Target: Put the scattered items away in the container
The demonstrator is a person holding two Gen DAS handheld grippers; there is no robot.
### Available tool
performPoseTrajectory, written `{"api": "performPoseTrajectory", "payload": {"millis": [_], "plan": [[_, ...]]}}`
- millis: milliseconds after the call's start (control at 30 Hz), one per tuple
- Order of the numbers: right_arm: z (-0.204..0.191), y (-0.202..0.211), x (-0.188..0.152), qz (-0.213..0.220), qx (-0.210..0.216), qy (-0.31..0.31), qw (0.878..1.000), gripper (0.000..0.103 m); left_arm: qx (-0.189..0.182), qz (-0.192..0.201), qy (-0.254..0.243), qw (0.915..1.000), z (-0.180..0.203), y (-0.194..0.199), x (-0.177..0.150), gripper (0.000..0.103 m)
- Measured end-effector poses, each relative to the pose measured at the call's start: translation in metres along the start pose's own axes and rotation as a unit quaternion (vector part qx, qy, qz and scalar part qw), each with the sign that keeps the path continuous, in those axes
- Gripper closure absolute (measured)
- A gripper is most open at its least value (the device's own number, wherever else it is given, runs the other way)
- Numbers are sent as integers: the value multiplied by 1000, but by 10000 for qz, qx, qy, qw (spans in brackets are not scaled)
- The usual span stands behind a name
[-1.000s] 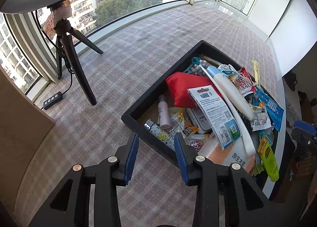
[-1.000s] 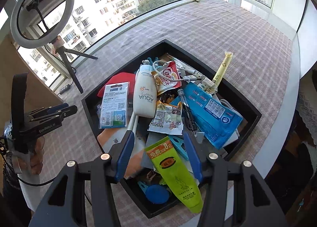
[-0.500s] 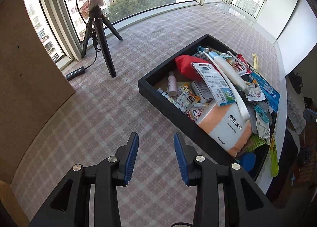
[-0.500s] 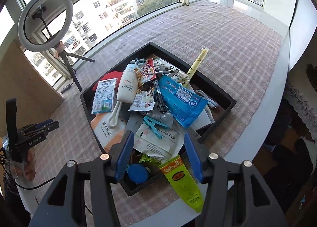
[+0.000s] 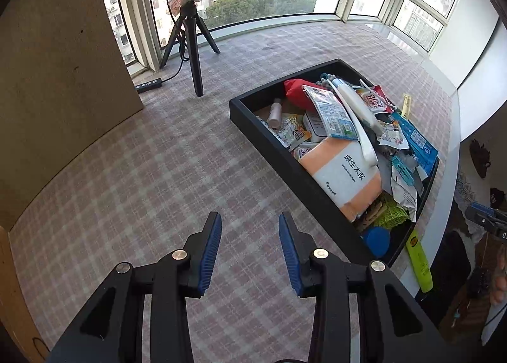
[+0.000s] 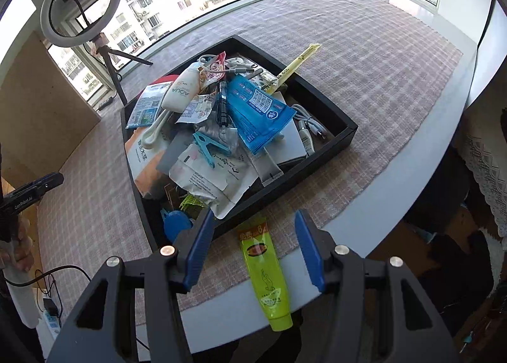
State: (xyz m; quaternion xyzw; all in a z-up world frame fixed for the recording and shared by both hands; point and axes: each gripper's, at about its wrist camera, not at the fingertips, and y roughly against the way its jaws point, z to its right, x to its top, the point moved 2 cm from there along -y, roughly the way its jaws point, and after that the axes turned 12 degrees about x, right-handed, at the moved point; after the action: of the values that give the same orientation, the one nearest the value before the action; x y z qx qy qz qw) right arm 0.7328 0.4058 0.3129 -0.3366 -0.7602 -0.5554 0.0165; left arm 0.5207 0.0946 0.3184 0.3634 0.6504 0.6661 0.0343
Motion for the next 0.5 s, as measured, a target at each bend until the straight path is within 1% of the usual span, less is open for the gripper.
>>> {"api": "performPoseTrajectory", "payload": {"millis": [167,233,367,500], "plan": [[27,-8,-29,-299,105,-31,9995,51,19,-10,81,10000,20,12,-22,67],[34,-13,-42,-419,79,-20,9991,51,53,-1,114,9999,28,17,-32,67],[40,-23,-60,-639,14,159,9978,51,119,-72,155,9998,41,22,-51,62],[38,-31,-72,-781,15,348,9963,51,202,-108,119,9997,58,26,-71,62]]}}
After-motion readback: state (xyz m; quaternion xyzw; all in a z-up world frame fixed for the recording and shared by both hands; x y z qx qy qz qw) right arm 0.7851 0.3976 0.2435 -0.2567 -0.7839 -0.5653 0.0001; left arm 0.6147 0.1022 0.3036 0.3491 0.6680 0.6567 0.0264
